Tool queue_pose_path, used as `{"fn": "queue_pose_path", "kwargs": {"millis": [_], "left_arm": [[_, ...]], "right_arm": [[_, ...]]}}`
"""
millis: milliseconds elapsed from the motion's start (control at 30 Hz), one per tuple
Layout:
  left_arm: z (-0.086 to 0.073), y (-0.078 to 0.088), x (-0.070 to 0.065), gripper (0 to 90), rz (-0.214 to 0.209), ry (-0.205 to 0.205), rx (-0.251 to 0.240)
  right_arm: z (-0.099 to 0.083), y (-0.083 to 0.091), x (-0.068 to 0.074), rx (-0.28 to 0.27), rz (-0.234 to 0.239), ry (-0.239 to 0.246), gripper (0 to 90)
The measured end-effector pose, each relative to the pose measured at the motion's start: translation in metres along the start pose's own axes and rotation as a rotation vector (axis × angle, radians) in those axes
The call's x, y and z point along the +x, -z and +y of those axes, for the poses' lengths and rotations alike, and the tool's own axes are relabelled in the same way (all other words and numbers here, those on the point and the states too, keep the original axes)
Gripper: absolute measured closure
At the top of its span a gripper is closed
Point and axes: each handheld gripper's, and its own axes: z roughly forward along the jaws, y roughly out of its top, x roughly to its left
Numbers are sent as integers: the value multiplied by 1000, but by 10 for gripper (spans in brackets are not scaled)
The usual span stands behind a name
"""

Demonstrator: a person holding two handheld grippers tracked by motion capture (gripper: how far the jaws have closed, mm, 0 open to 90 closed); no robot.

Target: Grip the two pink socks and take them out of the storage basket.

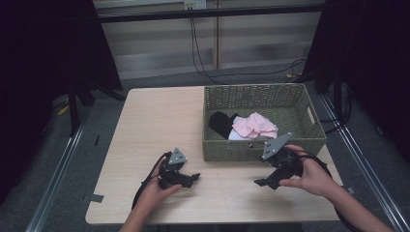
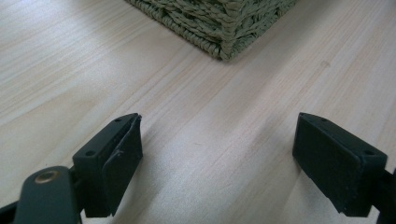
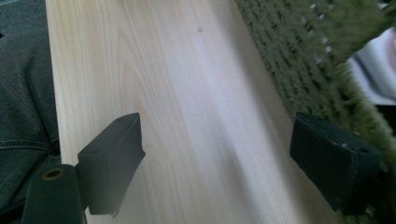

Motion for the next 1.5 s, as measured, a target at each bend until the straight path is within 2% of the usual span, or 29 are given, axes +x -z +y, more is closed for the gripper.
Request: {"fn": "queue_pose_path", "kwargs": {"millis": [233,367,467,600,633,700,733,767,867,933,1000,1033,1067,1100,1133,1167,1233,1300,1333,1367,1433,1500], "left_arm": [[0,0,0,155,-1,-1,1],[0,0,0,155,-1,0,1],[0,0,0,155,0,-1,1],[0,0,0,155,-1,-1,1],[0,0,0,155,-1,-1,1],[0,0,0,155,0,-1,1],[0,0,0,155,0,-1,1],[0,0,0,155,-1,0,1],[0,0,0,155,-1,-1,1],[0,0,0,155,-1,-1,0],[0,0,0,155,-1,1,0],[0,0,0,155,-1,0,-1],[0,0,0,155,-1,0,-1],[0,0,0,155,-1,1,0],[0,0,0,155,-1,1,0],[0,0,0,155,1,-4,0],[0,0,0,155,0,-2,1],[0,0,0,155,-1,1,0],[0,0,0,155,-1,1,0],[0,0,-1,155,1,9,-7],[0,0,0,155,3,5,-6],[0,0,-1,155,0,10,-7]], "right_arm": [[16,25,-11,11,16,-11,182],[22,32,-16,7,18,-10,183],[27,39,-23,8,20,-32,183],[33,47,-37,9,18,-44,188],[33,47,-37,9,18,-44,188],[37,54,-47,-1,14,-71,197],[37,54,-47,-1,14,-71,197],[40,58,-52,19,-1,-80,198],[43,62,-59,26,-13,-91,204],[45,66,-73,24,-35,-113,221],[44,66,-76,26,-41,-124,221],[42,65,-87,25,-49,-160,221],[42,65,-87,25,-49,-160,221],[40,63,-97,29,-67,-188,224],[40,63,-97,29,-67,-188,224],[38,61,-109,30,-83,-213,237],[37,59,-113,29,-88,-230,237],[35,52,-125,47,-107,-250,254],[35,52,-125,47,-107,-250,254],[32,45,-133,55,-114,-270,258],[30,42,-136,57,-114,-277,260],[26,31,-145,80,-118,-290,283]]}}
